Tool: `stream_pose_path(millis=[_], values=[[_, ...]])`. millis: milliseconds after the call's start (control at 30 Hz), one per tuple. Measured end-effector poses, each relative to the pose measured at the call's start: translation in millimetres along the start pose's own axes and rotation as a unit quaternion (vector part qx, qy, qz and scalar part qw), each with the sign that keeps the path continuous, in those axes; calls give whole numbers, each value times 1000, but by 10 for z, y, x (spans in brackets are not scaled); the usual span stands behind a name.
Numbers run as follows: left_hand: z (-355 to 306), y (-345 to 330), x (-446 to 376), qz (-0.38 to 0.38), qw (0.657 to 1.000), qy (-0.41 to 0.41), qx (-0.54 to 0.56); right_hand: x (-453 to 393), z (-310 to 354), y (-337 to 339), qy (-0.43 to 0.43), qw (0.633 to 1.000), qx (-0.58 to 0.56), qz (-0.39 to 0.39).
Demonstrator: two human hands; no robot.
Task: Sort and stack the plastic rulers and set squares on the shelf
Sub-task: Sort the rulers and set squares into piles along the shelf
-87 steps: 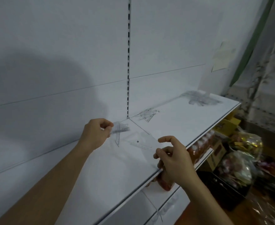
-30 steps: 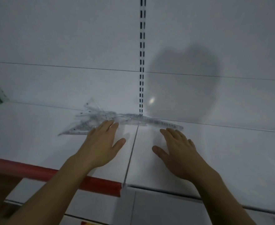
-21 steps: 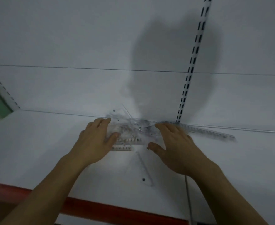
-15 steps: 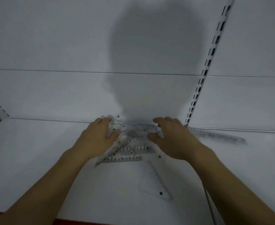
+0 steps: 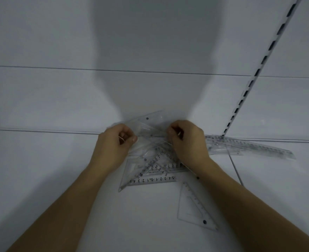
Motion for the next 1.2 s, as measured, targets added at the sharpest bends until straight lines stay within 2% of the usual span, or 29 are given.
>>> stream_pose_path(millis=[133,300,533,633,867,1100,1200], values=[[-27,40,1,-19,999,-7,33,-6,-6,32,-20,999,-26,-8],[-59,61,35,-29,999,-20,21,-1,48,84,-38,998,-55,-6],[-322,40,164,15,990,20,138,-34,147,603,-87,991,-93,36],[-634,-2,254,51,986,7,159,77,-5,1009,-115,986,-121,28],[-1426,-527,336,107,980,-59,156,395,-684,2043,-184,973,-127,-52],[-2327,-1653,653,154,976,-95,118,622,-1829,3344,-215,968,-80,-98],[-2748,-2224,867,164,977,-76,115,679,-2364,3948,-217,969,-56,-101]])
Point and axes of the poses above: each hand's wrist, its own x-axis away from the middle knuckle, its own y-axis out of the back of the hand, z = x × y, the point moved 4 cm from there along -x, towards the middle knuckle, and after that the axes turned 9 degrees about -z, right-handed, at the moved point
